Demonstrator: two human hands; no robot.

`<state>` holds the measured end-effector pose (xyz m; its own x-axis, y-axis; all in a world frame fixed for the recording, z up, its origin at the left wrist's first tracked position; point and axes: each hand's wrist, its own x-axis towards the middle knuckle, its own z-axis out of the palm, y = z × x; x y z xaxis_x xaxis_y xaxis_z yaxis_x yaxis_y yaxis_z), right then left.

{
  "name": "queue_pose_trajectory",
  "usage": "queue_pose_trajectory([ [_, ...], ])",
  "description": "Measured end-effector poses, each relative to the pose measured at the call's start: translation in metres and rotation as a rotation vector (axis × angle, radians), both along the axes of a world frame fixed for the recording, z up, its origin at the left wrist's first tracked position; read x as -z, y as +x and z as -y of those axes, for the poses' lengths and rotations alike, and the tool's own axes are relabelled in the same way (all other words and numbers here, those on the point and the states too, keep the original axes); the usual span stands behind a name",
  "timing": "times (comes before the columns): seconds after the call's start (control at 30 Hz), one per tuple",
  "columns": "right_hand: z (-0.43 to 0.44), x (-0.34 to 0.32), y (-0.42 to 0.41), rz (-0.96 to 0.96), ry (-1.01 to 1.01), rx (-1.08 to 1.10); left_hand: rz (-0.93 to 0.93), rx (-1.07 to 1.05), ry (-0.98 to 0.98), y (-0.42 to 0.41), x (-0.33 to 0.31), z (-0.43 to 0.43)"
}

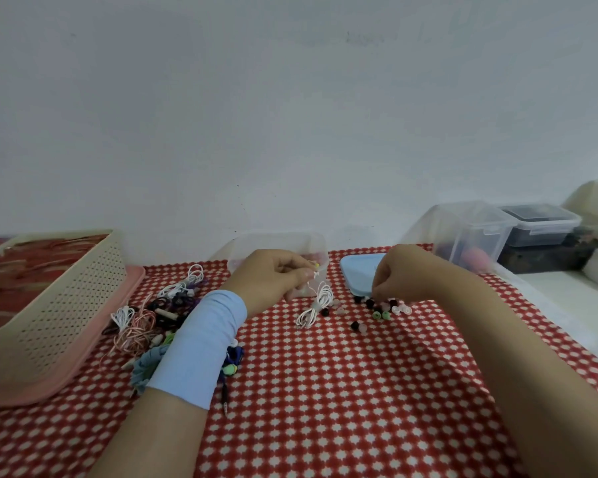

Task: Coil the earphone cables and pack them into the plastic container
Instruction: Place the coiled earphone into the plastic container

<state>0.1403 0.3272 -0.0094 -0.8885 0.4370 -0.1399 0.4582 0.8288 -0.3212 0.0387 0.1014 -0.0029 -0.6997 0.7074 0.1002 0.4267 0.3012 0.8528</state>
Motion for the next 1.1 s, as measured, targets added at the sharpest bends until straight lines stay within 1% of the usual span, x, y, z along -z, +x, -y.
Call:
queue_pose_trajectory([
  [0.07,0.004,-0.008,0.003,-0.069,-0.087,-0.006,0.012,-0.017,0.031,-0.001,0.002,0.001],
  [0.23,0.022,-0.012,0.003,-0.229,-0.314,-0.067,0.157,-0.006,0.108,-0.001,0.005,0.001],
  [0.37,0.046,-0.011,-0.002,-0.452,-0.551,-0.042,0.207,0.003,0.141,-0.002,0.008,0.001],
  [0.43,0.059,-0.011,-0.003,-0.501,-0.674,-0.036,0.247,0.016,0.173,-0.004,0.010,0.000],
  [0.53,0.071,-0.009,-0.004,-0.522,-0.780,-0.055,0.245,0.016,0.184,-0.006,0.012,0.000],
  [0.63,0.073,-0.011,-0.004,-0.530,-0.823,-0.052,0.247,0.000,0.189,-0.008,0.014,0.000],
  [0.77,0.072,-0.015,-0.002,-0.507,-0.863,-0.102,0.287,-0.019,0.232,-0.010,0.013,0.002],
  [0.93,0.069,-0.013,-0.002,-0.499,-0.856,-0.120,0.301,-0.019,0.233,-0.010,0.014,0.002],
  [1.1,0.067,-0.011,-0.002,-0.496,-0.924,-0.126,0.334,0.001,0.255,-0.007,0.015,0.002],
])
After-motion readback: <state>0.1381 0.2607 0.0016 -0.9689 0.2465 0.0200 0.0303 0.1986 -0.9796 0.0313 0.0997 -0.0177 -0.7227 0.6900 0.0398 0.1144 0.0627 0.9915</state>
